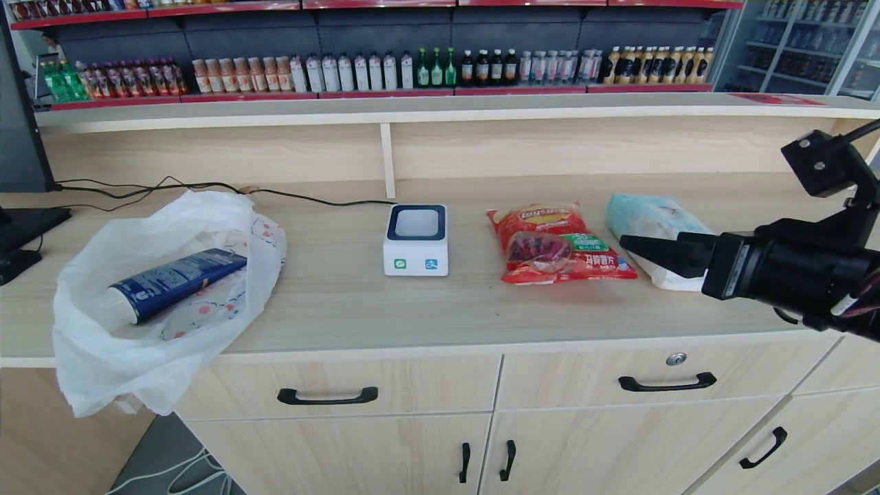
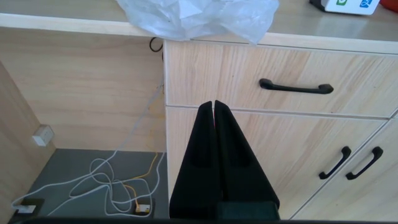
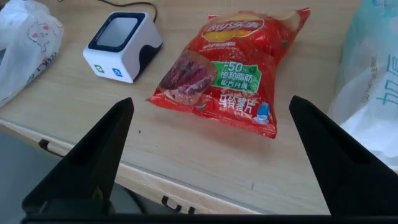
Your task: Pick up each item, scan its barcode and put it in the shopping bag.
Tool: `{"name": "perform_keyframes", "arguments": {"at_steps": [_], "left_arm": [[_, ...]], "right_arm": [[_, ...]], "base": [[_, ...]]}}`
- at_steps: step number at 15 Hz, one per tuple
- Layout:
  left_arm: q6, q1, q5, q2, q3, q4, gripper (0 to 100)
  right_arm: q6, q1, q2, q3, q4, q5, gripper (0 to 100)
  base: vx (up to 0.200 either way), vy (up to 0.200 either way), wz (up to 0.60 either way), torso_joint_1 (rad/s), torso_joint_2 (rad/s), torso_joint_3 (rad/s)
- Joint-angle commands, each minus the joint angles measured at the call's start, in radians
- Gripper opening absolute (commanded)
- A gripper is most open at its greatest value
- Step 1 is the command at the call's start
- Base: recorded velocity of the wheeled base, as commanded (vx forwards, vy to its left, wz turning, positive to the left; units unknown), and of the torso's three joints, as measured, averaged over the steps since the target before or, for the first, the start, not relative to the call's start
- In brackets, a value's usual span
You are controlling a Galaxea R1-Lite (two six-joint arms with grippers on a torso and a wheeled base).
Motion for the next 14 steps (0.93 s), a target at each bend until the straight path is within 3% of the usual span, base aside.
{"name": "perform_keyframes", "arguments": {"at_steps": [1,5,7,8,14], "left_arm": [[0.000,0.000,0.001,0.000,0.000,0.000,0],[0.000,0.000,0.001,0.000,0.000,0.000,0],[0.000,0.001,0.001,0.000,0.000,0.000,0],[0.000,0.000,0.001,0.000,0.000,0.000,0],[0.001,0.000,0.001,0.000,0.000,0.000,0]], "right_arm": [[0.003,-0.001,0.127,-0.107,-0.001,-0.010,100],[-0.003,0.002,0.159,-0.168,-0.010,-0.088,100],[-0.011,0.005,0.156,-0.156,-0.116,-0.106,100],[-0.042,0.019,0.167,-0.125,-0.232,-0.139,100],[-0.066,0.039,0.175,-0.067,-0.341,-0.148,100]], "base": [[0.000,0.000,0.00,0.000,0.00,0.000],[0.000,0.000,0.00,0.000,0.00,0.000],[0.000,0.000,0.00,0.000,0.00,0.000],[0.000,0.000,0.00,0.000,0.00,0.000],[0.000,0.000,0.00,0.000,0.00,0.000]]}}
